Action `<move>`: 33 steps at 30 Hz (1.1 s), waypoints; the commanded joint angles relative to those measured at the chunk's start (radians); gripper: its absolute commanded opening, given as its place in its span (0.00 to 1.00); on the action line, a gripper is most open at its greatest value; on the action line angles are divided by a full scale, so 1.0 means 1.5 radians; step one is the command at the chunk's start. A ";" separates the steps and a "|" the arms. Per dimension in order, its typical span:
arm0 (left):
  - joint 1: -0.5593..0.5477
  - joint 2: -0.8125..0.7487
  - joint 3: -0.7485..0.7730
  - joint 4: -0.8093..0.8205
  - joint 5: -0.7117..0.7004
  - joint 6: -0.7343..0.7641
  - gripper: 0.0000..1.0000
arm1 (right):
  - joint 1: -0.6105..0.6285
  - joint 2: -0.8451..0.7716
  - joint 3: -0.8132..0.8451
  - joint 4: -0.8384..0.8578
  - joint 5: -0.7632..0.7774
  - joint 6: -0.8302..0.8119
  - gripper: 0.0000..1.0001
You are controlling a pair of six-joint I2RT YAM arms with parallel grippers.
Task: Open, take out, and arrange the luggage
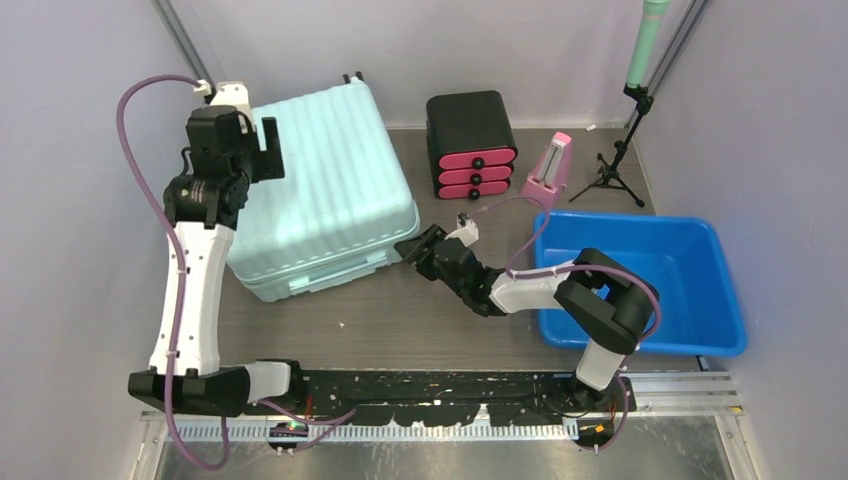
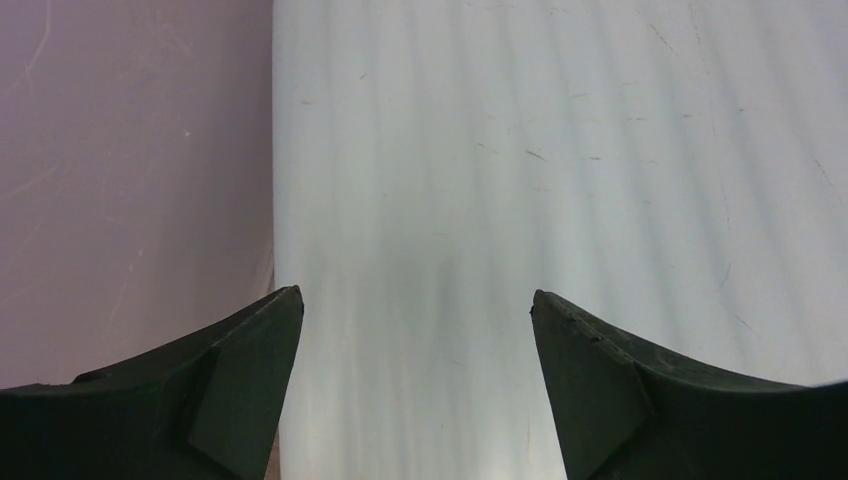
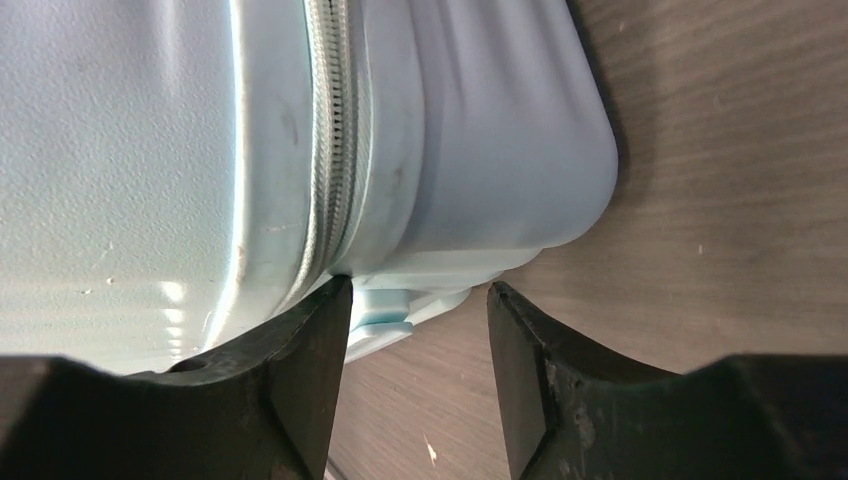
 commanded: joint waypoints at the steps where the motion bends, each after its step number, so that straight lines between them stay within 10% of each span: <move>1: 0.008 -0.043 0.003 -0.021 0.012 -0.065 0.85 | -0.073 0.044 0.052 0.081 0.016 -0.022 0.57; 12: 0.007 -0.089 -0.065 -0.002 0.077 -0.102 0.83 | -0.146 0.031 0.116 -0.025 -0.059 -0.080 0.55; 33: 0.012 -0.008 0.017 0.017 0.127 -0.065 0.86 | 0.112 0.123 0.251 -0.135 0.185 0.129 0.56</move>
